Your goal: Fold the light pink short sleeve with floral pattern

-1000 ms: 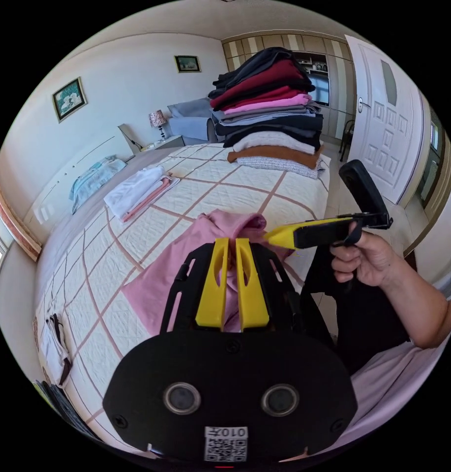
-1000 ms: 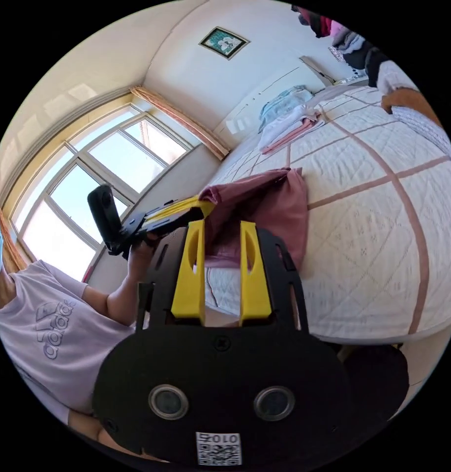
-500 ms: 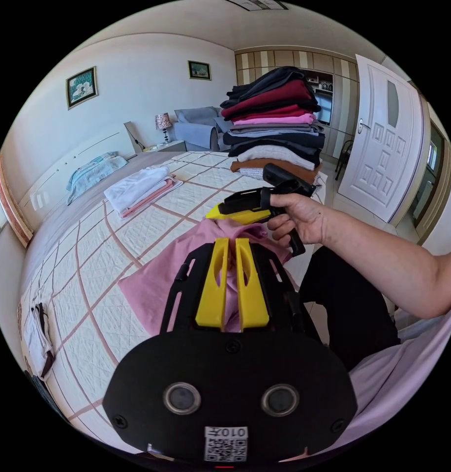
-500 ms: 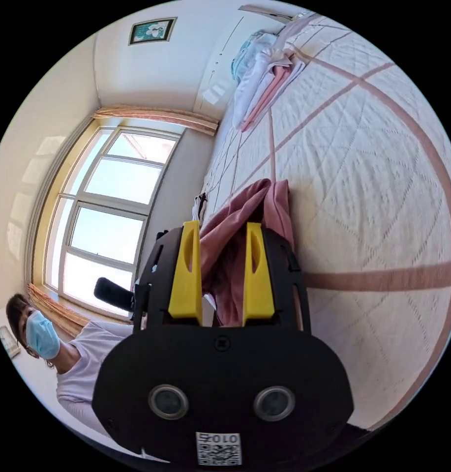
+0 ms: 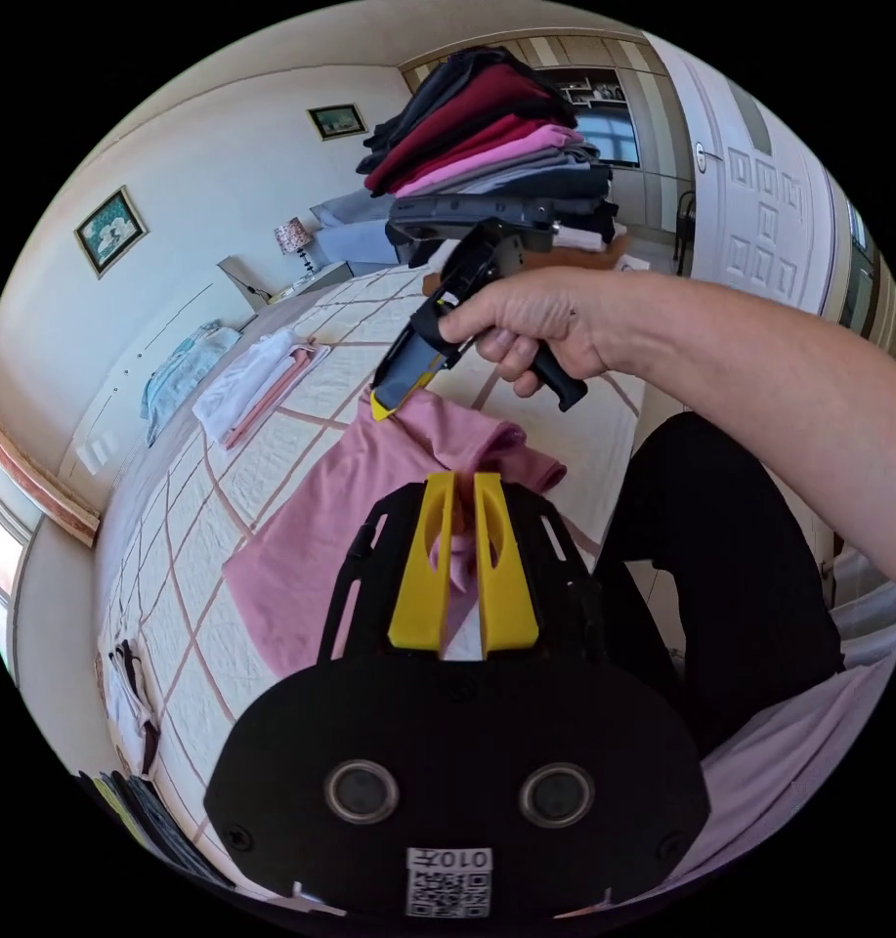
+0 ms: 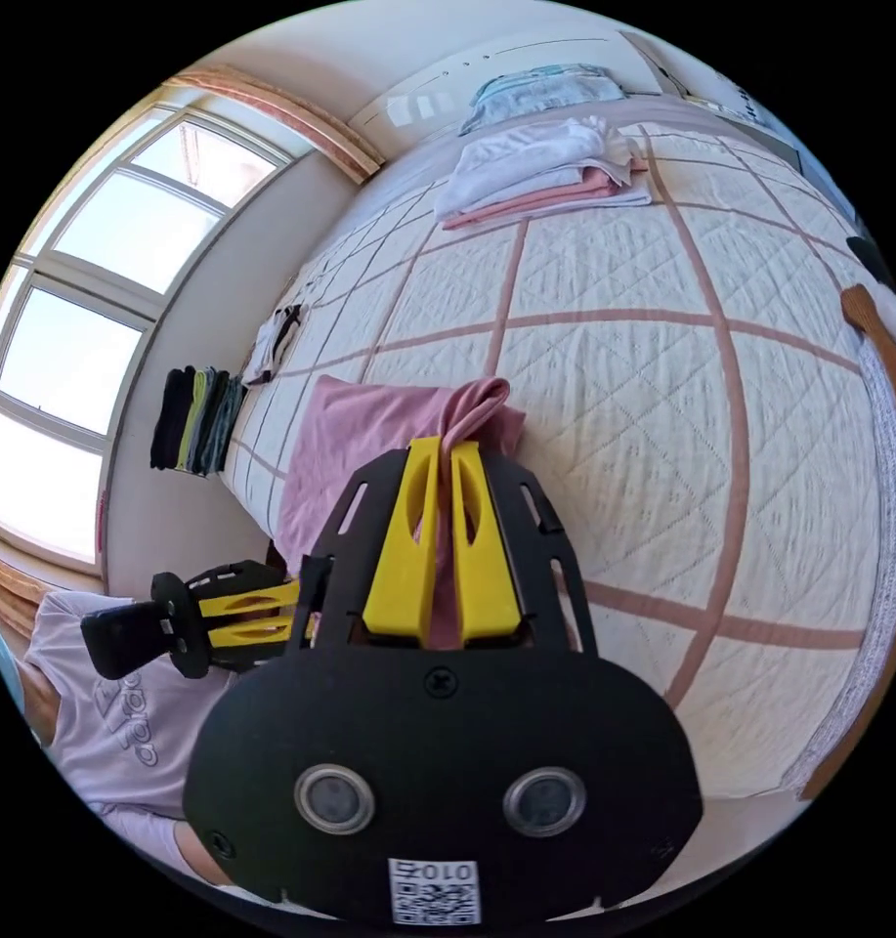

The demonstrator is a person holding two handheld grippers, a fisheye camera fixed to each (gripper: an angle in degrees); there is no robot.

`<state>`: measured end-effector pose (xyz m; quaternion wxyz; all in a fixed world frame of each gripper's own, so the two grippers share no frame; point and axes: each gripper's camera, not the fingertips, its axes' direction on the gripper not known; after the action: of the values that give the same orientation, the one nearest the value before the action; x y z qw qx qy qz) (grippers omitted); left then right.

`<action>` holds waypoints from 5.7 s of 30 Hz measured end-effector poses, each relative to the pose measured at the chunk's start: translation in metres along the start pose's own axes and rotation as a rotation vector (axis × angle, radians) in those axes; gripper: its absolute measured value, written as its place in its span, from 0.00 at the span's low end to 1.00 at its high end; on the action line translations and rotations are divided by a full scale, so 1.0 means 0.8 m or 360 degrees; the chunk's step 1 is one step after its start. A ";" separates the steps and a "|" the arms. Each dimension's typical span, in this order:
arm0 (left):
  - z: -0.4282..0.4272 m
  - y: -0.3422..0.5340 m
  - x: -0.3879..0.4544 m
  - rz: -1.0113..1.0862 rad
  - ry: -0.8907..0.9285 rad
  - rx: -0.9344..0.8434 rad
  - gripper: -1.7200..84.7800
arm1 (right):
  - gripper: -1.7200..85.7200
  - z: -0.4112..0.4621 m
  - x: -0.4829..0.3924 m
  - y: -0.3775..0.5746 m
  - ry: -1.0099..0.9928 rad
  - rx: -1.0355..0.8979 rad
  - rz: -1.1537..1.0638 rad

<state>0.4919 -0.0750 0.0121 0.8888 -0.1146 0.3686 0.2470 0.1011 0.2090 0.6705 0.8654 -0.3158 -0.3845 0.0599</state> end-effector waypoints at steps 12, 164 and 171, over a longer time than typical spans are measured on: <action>-0.112 0.136 -0.128 -0.0228 0.0145 0.0069 0.10 | 0.05 -0.077 -0.157 0.092 0.0378 0.0287 -0.0111; 0.049 0.034 -0.818 -0.1021 0.0385 0.0301 0.06 | 0.10 -0.009 -0.017 -0.179 0.0344 0.0346 -0.0132; -0.155 0.188 -0.618 -0.0884 -0.0443 0.0254 0.03 | 0.07 -0.021 -0.201 0.078 0.0171 0.0470 -0.0369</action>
<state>0.0393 -0.1697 0.2739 0.9703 -0.1057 0.2163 -0.0214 0.0097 0.1942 0.5244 0.9227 -0.1416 -0.3587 -0.0014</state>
